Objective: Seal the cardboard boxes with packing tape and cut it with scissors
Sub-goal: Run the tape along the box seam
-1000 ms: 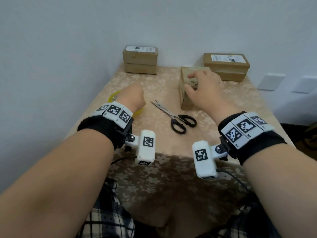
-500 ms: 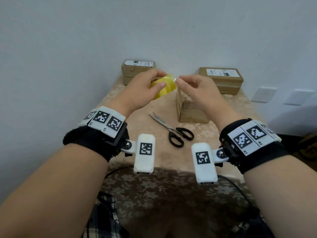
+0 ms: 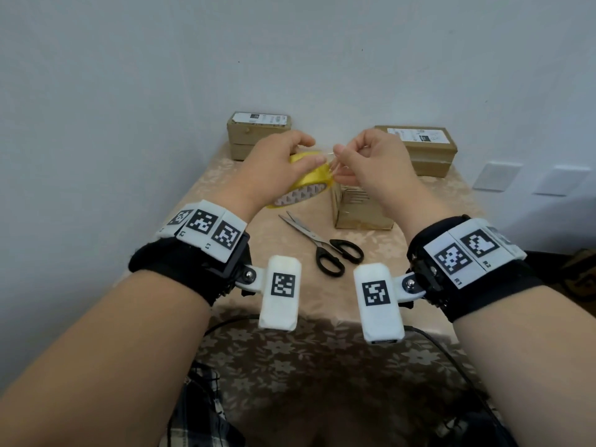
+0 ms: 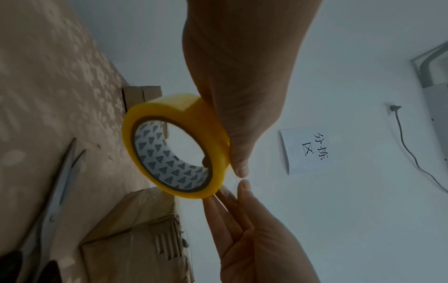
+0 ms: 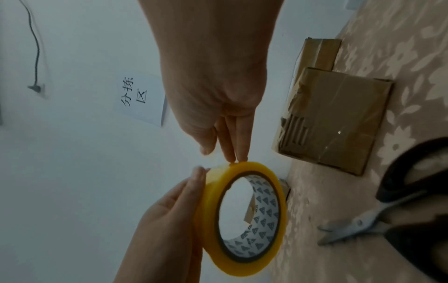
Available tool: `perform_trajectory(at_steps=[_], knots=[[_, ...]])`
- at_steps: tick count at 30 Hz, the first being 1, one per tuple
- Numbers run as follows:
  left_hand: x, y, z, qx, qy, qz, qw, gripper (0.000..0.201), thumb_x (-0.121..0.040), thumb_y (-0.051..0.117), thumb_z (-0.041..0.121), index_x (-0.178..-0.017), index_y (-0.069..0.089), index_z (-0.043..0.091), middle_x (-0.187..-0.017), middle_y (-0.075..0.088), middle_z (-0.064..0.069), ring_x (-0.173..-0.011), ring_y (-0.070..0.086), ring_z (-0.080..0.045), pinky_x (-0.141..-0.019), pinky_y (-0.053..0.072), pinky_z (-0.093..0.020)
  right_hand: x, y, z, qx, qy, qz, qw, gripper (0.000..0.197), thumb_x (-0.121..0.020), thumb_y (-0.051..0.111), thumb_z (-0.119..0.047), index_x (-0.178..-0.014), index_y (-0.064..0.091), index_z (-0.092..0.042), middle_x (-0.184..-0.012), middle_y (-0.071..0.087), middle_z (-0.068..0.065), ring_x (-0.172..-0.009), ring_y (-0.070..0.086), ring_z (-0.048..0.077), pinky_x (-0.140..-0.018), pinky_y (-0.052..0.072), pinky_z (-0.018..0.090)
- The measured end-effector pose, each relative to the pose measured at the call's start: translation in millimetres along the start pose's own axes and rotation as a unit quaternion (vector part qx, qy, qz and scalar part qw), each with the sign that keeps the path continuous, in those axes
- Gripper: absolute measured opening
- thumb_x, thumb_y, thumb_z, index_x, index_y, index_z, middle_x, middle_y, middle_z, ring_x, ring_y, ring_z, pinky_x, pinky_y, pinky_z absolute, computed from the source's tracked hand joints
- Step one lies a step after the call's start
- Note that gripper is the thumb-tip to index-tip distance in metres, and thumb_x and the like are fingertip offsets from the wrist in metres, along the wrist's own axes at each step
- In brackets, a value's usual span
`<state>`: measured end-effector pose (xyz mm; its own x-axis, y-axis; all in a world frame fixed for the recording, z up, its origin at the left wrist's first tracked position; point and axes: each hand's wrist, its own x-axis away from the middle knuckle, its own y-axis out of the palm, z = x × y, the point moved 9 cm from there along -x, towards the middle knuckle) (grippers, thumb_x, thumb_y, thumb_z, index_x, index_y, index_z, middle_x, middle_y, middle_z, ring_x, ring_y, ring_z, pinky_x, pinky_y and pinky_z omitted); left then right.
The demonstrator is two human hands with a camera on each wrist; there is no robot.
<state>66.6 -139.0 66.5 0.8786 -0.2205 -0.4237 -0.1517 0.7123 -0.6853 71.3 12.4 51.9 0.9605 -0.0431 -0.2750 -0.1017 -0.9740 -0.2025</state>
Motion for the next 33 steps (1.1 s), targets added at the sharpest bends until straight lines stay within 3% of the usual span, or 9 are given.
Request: perform_trajectory(at_steps=[3, 5, 8, 12, 16, 20, 24, 27, 33], knots=[[-2, -4, -10, -0.027, -0.059, 0.047, 0.997, 0.039, -0.092, 0.049, 0.051, -0.086, 0.061, 0.015, -0.084, 0.059, 0.002, -0.079, 0.054, -0.014, -0.067, 0.040, -0.030, 2, -2, 6, 0.003, 0.007, 0.053, 0.999, 0.020, -0.094, 0.058, -0.015, -0.076, 0.050, -0.011, -0.076, 0.070, 0.016, -0.070, 0.072, 0.026, -0.067, 0.060, 0.038], [-1, -1, -12, -0.026, -0.080, 0.040, 0.996, 0.046, -0.094, 0.044, 0.051, -0.064, 0.043, 0.016, -0.062, 0.039, 0.000, -0.059, 0.039, -0.016, -0.055, 0.026, -0.032, 1, -7, 9, -0.010, 0.018, 0.083, 0.996, 0.022, -0.094, 0.059, -0.015, -0.075, 0.050, -0.011, -0.073, 0.069, 0.015, -0.069, 0.071, 0.026, -0.066, 0.061, 0.038], [-1, -3, -13, 0.044, -0.075, 0.051, 0.995, 0.050, -0.094, 0.047, 0.047, -0.057, 0.029, 0.019, -0.056, 0.026, 0.002, -0.053, 0.029, -0.015, -0.054, 0.021, -0.032, 0, -12, 11, -0.017, 0.037, 0.082, 0.996, 0.023, -0.090, 0.066, -0.017, -0.072, 0.054, -0.010, -0.067, 0.063, 0.009, -0.060, 0.066, 0.019, -0.064, 0.059, 0.033], [-5, -9, -13, 0.015, -0.033, 0.077, 0.996, 0.054, -0.092, 0.053, 0.046, -0.051, 0.031, 0.018, -0.048, 0.025, 0.002, -0.046, 0.025, -0.012, -0.050, 0.019, -0.028, -8, -21, -1, 0.145, -0.002, 0.081, 0.986, 0.027, -0.084, 0.071, -0.028, -0.066, 0.057, -0.015, -0.062, 0.058, -0.002, -0.069, 0.063, 0.020, -0.073, 0.053, 0.035], [-11, 11, -13, -0.167, -0.022, 0.011, 0.986, 0.057, -0.097, 0.040, 0.048, -0.048, 0.036, 0.018, -0.047, 0.035, 0.000, -0.049, 0.035, -0.017, -0.062, 0.030, -0.032, -12, -32, -3, 0.215, -0.009, 0.079, 0.974, 0.028, -0.086, 0.069, -0.028, -0.077, 0.065, -0.001, -0.066, 0.057, 0.000, -0.069, 0.056, 0.014, -0.077, 0.049, 0.030], [-24, 32, -15, -0.232, -0.054, -0.036, 0.970, 0.057, -0.098, 0.030, 0.054, -0.050, 0.043, 0.026, -0.056, 0.049, 0.000, -0.067, 0.048, -0.023, -0.091, 0.033, -0.042, -13, -47, 19, 0.253, 0.039, 0.077, 0.964, 0.040, -0.088, 0.066, -0.029, -0.058, 0.047, -0.012, -0.062, 0.050, 0.000, -0.066, 0.052, 0.015, -0.089, 0.050, 0.039], [-31, 51, -21, -0.304, -0.069, -0.066, 0.948, 0.059, -0.095, 0.028, 0.058, -0.056, 0.053, 0.022, -0.062, 0.055, 0.002, -0.073, 0.050, -0.023, -0.098, 0.027, -0.048, -11, -53, 31, 0.254, 0.087, 0.069, 0.961, 0.040, -0.090, 0.065, -0.030, -0.058, 0.047, -0.013, -0.069, 0.058, 0.005, -0.084, 0.060, 0.023, -0.084, 0.049, 0.037], [-35, 57, -18, -0.309, -0.077, -0.065, 0.946, 0.059, -0.095, 0.031, 0.058, -0.054, 0.046, 0.018, -0.058, 0.052, 0.002, -0.066, 0.048, -0.019, -0.102, 0.023, -0.051, -12, -57, 32, 0.248, 0.091, 0.077, 0.961, 0.037, -0.089, 0.066, -0.029, -0.063, 0.050, -0.009, -0.094, 0.067, 0.020, -0.091, 0.063, 0.029, -0.077, 0.049, 0.035], [-41, 61, -8, -0.348, -0.058, -0.058, 0.934, 0.060, -0.094, 0.032, 0.060, -0.055, 0.049, 0.017, -0.055, 0.050, 0.003, -0.060, 0.046, -0.018, -0.102, 0.024, -0.050, -12, -67, 37, 0.255, 0.102, 0.094, 0.957, 0.038, -0.088, 0.067, -0.028, -0.059, 0.050, -0.010, -0.086, 0.066, 0.015, -0.078, 0.056, 0.019, -0.079, 0.047, 0.033]])
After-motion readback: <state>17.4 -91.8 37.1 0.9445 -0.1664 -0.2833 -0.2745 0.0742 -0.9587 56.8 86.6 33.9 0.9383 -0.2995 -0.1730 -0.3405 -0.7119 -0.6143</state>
